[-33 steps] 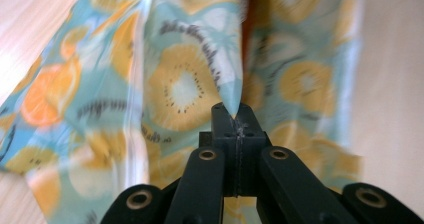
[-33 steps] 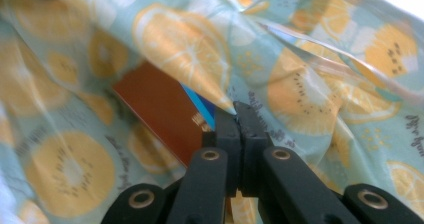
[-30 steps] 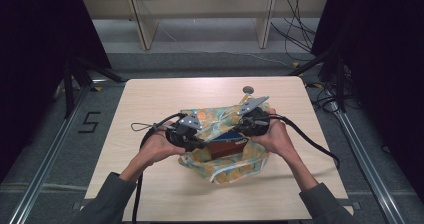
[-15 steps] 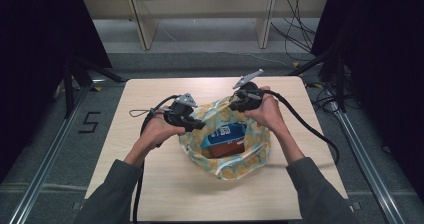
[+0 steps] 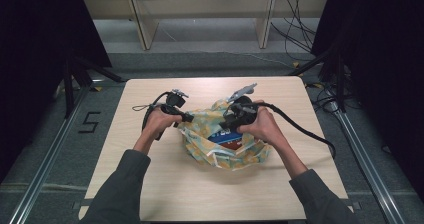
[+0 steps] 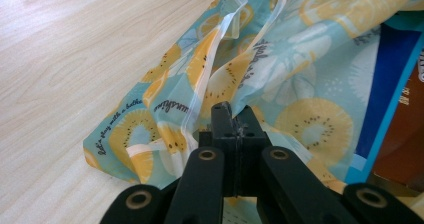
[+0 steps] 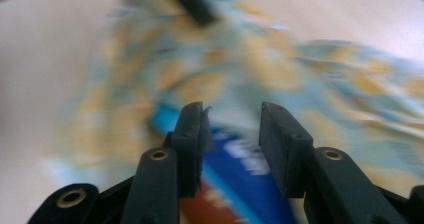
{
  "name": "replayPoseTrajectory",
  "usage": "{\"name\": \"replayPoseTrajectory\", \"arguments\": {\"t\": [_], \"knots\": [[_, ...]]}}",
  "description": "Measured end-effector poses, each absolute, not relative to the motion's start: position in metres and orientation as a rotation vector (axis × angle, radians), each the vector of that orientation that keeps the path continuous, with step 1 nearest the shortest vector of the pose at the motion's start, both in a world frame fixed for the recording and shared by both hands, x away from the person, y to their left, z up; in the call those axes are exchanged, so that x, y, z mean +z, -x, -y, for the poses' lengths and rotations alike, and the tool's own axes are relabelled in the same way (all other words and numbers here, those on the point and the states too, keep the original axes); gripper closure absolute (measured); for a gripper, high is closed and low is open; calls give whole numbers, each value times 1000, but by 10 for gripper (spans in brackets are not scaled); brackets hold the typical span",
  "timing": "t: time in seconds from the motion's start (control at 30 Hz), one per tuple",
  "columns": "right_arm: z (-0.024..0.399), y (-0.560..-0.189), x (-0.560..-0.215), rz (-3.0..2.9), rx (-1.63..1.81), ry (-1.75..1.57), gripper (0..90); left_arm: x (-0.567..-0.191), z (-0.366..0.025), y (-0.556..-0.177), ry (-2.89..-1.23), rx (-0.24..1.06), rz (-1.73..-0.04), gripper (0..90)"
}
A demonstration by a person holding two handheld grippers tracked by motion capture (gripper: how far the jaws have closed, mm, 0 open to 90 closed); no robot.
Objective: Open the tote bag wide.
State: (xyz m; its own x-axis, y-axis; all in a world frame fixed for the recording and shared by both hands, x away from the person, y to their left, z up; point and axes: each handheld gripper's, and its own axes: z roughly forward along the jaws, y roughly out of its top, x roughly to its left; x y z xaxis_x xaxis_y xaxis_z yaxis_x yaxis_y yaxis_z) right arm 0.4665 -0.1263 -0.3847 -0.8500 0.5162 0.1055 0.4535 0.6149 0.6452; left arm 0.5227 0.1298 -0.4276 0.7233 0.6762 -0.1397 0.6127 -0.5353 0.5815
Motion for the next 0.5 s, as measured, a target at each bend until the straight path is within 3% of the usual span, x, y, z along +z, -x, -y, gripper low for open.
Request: {"name": "replayPoseTrajectory", "arguments": {"t": [0.33,0.37,0.47,0.5], "knots": [[97,-424,-395,-2830,1116,-721,525,-421,-122,-524,-2336,139,-958,895],[94,-420,-398,-2838,1076,-703,568,-421,-122,-524,-2333,138,-967,895],[89,-415,-411,-2860,1007,-562,835,-422,-124,-525,-2332,147,-983,895],[88,-414,-415,-2848,1007,-525,876,-422,-124,-525,-2332,143,-986,895]]}}
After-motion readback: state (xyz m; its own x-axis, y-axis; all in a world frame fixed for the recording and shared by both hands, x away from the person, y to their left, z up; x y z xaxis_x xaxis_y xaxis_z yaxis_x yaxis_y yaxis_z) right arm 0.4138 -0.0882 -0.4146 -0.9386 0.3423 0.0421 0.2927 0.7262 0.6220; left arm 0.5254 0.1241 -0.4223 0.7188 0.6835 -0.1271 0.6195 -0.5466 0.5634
